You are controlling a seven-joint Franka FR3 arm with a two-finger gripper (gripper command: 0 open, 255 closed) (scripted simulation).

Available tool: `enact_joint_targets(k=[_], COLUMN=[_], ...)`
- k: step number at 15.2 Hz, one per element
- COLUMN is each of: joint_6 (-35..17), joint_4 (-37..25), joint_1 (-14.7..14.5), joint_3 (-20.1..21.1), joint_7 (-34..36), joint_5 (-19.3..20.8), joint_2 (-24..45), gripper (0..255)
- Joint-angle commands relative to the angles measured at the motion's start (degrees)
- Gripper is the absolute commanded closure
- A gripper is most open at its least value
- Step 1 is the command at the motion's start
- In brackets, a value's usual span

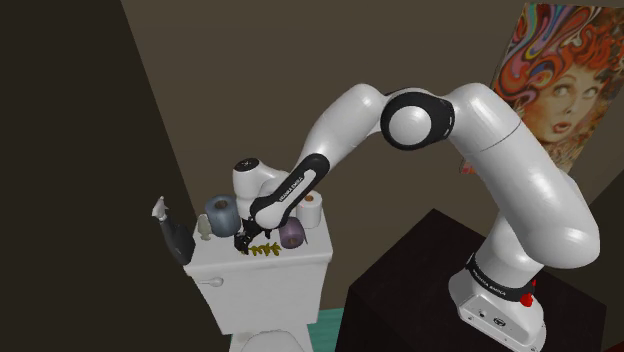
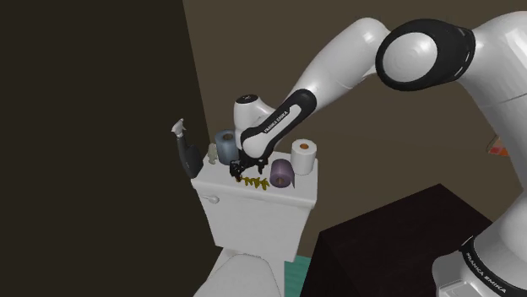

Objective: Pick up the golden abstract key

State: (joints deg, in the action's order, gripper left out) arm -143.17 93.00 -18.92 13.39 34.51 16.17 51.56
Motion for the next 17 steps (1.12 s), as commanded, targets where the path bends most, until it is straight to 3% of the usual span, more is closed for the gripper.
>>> enact_joint_targets(k=[1,5,6,17], joint_6=[-0.53,-1.36,-1.31,-0.73], joint_4=[-0.97,-1.92,-2.0,-1.16], joint_1=[-0.27,-0.57,-0.51,-0.34], joint_3=[-0.29,-0.65,-0.64,-0.37], joint_7=[0.07,0.17,0.09,0.1], joint_5=[0.19,0.43,0.42,0.25], joint_2=[1.46,3.2,3.23,1.83], gripper=[0,0,255,255])
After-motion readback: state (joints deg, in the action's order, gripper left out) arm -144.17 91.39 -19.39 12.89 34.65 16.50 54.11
